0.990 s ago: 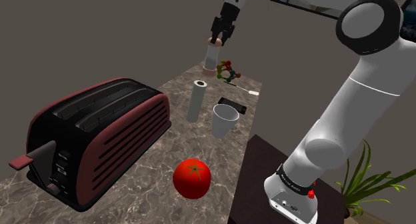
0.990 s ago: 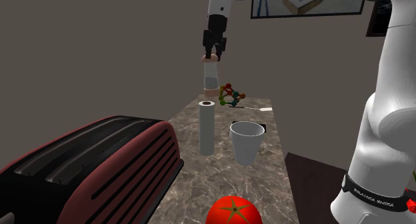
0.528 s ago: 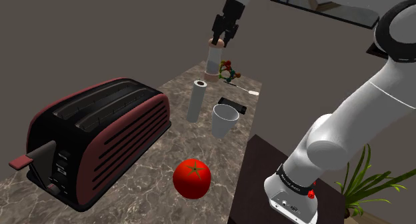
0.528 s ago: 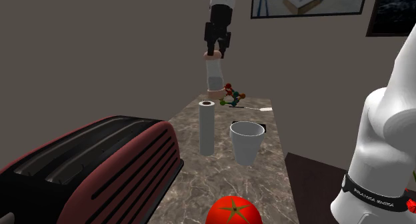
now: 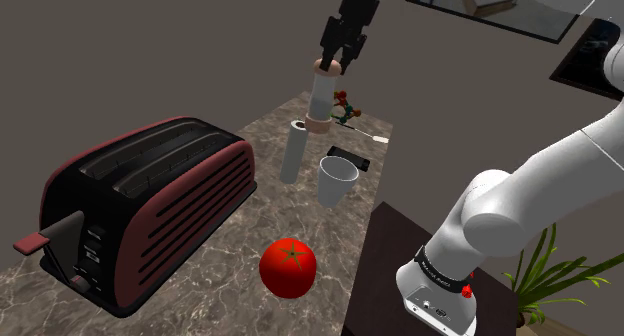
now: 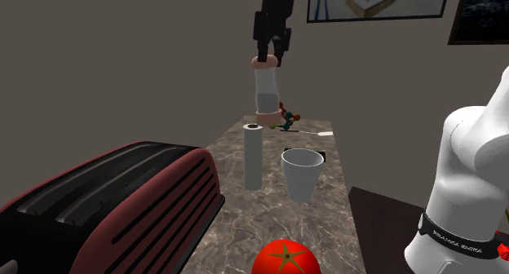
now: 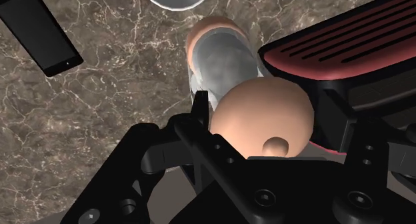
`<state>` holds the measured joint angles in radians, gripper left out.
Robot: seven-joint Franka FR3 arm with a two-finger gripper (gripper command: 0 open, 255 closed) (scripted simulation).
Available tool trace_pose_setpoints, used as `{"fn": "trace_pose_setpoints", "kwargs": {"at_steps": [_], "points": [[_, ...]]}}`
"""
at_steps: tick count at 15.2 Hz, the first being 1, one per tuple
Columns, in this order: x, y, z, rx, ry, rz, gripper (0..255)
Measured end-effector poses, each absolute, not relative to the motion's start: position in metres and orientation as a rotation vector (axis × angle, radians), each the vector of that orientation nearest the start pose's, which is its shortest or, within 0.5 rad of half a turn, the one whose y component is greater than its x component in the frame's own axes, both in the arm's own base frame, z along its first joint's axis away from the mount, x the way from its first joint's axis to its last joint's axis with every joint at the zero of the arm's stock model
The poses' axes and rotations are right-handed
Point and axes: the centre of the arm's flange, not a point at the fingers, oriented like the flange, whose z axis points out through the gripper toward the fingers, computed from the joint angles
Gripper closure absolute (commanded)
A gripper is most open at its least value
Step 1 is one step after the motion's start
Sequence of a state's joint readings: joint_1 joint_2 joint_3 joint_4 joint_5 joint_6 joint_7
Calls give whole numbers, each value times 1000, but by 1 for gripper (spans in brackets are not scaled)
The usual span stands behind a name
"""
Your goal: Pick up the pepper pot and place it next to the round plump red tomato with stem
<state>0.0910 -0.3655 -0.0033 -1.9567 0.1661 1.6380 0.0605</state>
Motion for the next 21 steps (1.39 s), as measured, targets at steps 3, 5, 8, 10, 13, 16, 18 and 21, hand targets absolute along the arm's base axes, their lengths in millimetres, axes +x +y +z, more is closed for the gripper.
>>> {"fn": "trace_pose_setpoints", "kwargs": {"at_steps": [3,5,8,10,13,16,18,21], "points": [[412,83,639,-2971,-31,-51,255],[400,103,644,-2971,-30,-51,255],[373,133,651,-2971,-29,-51,255],[358,159,655,-2971,-32,-53,255],[344,170,649,-2972,-29,-51,255],[344,172,633,-2972,-28,-51,255],[343,172,621,-2972,-28,-50,255],[342,172,607,-2972,-28,-51,255]]}}
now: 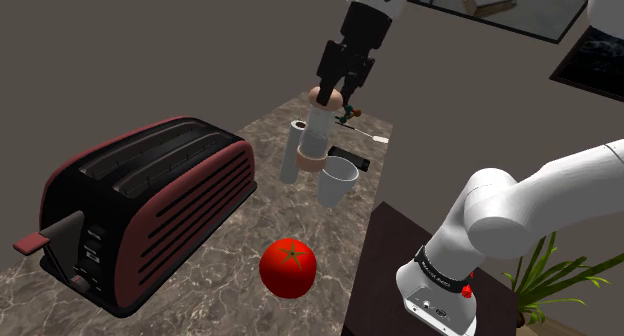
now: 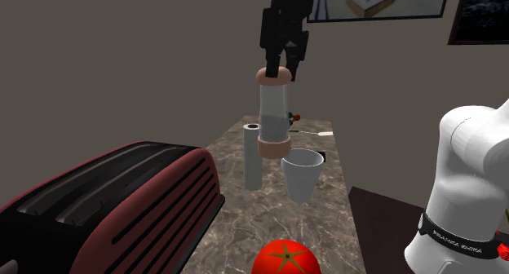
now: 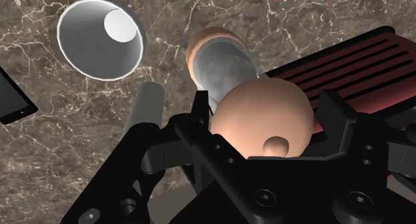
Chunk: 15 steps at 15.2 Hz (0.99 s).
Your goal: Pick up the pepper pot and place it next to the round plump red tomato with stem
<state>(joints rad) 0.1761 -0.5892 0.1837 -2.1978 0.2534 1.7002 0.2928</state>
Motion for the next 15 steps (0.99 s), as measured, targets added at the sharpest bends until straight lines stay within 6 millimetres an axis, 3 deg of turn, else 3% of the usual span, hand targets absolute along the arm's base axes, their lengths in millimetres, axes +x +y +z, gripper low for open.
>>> {"fn": "trace_pose_setpoints", "kwargs": {"at_steps": [15], "points": [[344,171,526,-2972,-28,-50,255]]}}
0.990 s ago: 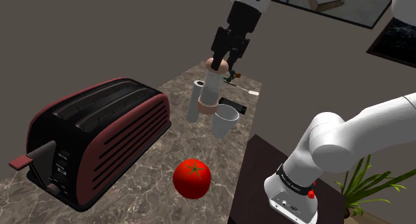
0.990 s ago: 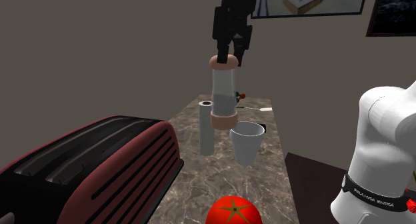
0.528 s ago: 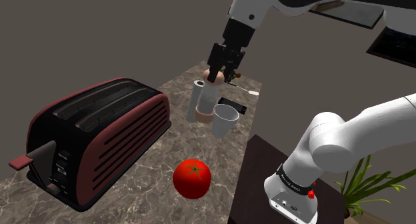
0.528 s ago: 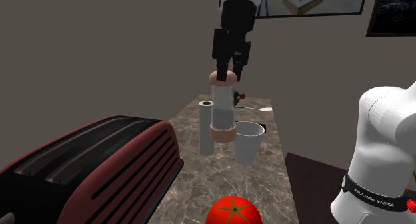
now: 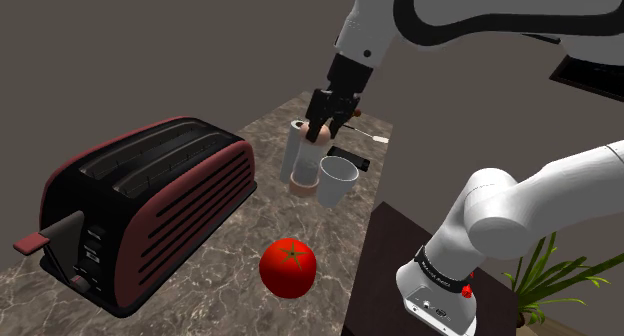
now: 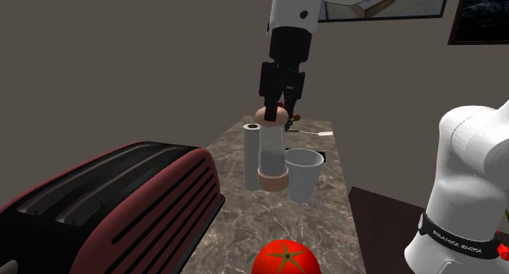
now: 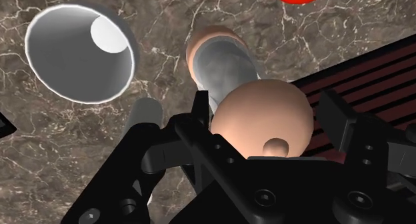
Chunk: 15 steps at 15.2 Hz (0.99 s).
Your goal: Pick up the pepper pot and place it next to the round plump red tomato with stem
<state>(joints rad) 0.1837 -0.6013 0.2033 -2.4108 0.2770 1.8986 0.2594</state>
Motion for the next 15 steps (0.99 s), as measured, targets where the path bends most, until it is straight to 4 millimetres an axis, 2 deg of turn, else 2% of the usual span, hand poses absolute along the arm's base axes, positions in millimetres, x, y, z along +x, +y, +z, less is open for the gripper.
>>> {"fn": "trace_pose_setpoints", "kwargs": {"at_steps": [15], "points": [[344,171,449,-2972,-28,-50,255]]}}
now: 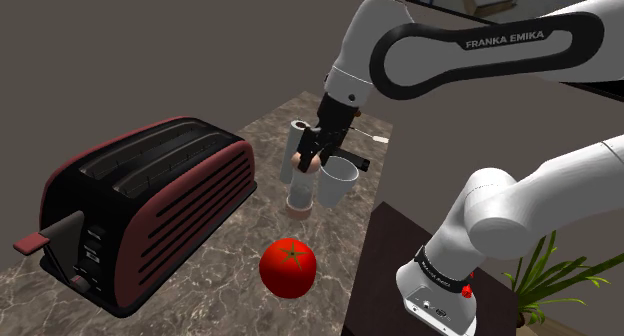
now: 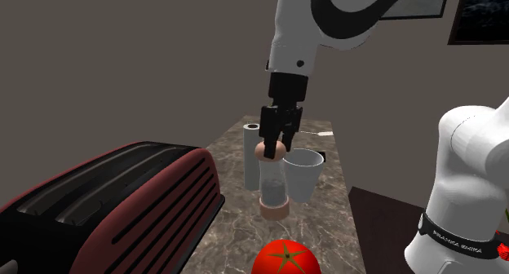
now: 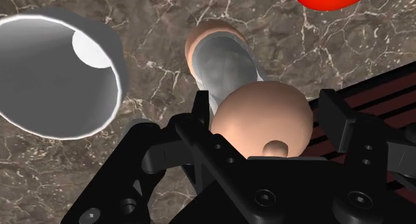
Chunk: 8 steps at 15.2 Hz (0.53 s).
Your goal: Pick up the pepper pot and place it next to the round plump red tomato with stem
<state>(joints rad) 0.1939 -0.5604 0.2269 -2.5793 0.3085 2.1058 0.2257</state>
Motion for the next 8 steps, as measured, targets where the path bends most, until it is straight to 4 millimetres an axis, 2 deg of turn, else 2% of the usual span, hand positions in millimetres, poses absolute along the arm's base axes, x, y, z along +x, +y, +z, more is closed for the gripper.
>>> {"fn": "trace_pose_setpoints", "kwargs": {"at_steps": [8], "points": [[343,171,409,-2972,-28,-50,255]]}}
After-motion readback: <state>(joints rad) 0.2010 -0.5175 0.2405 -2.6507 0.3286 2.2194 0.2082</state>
